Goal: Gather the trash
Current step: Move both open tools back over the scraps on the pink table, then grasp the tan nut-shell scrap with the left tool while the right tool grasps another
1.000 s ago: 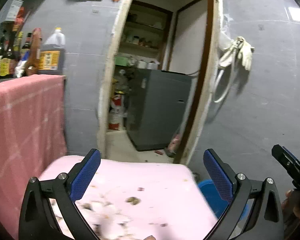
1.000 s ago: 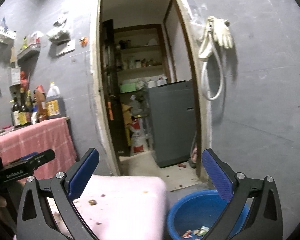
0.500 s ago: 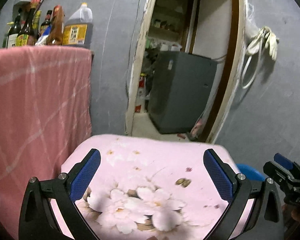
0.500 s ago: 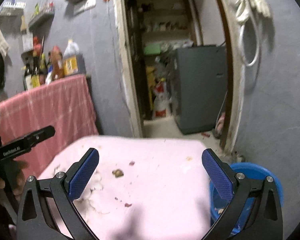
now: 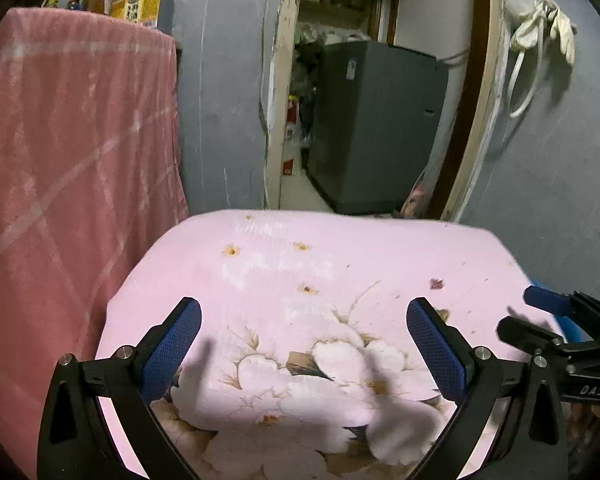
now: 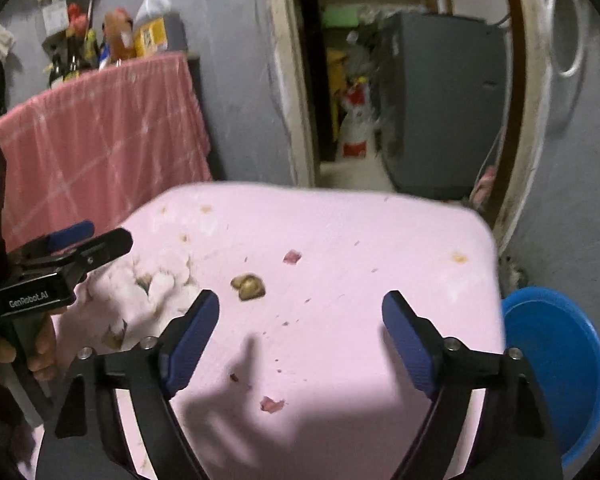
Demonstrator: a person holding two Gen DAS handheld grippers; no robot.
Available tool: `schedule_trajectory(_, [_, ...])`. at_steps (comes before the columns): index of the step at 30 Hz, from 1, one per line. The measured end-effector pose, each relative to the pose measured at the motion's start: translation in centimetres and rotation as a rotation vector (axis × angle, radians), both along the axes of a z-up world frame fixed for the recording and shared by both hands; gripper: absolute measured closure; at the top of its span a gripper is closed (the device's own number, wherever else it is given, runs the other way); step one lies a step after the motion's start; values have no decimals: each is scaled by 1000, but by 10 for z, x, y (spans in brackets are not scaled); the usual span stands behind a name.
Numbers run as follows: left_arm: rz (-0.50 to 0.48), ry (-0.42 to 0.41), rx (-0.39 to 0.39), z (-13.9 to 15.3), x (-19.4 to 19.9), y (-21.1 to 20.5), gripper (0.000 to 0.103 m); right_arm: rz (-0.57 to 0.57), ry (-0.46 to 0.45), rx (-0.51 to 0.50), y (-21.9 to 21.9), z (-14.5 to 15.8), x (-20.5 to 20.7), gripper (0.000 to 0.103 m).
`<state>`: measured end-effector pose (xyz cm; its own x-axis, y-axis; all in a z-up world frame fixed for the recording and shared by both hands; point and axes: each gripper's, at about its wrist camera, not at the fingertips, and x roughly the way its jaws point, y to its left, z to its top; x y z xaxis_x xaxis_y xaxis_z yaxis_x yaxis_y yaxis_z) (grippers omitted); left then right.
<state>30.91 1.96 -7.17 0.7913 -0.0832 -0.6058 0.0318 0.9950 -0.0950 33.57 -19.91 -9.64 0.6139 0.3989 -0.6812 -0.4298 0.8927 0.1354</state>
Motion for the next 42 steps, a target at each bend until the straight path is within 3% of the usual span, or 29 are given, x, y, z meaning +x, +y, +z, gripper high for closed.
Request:
schedule_trajectory(4, [6,40,30,-10,7,3,2,46,87,-33,15,-15,15,37])
schedule_trajectory(13, [1,101,15,-20,17,10,2,124,134,-72,39,-21,35,54])
schedule_trajectory(19, [-30,112,5,-19,19,8,3,159,146,-69,43,-22,37,83])
schedule_trajectory(30, [-157,145,4,-19,32,-24,4,92,125,-57,10,-18,23,85])
schedule_trajectory(35, [-258,180,28,-23,44,-51,19,29,119,-20,-18,-16,18,85])
schedule_trajectory(38, [-306,215,25,-27,53,-63,36,7,114,-2,-28,-15,15,85])
schedule_trajectory(40, [-333,250,15,-32,60,-71,52,-4,111,8,-33,-14,12,85])
schedule_trajectory(42, [-338,273,19,-36,65,-76,56,-12,110,21,-38,-14,10,85])
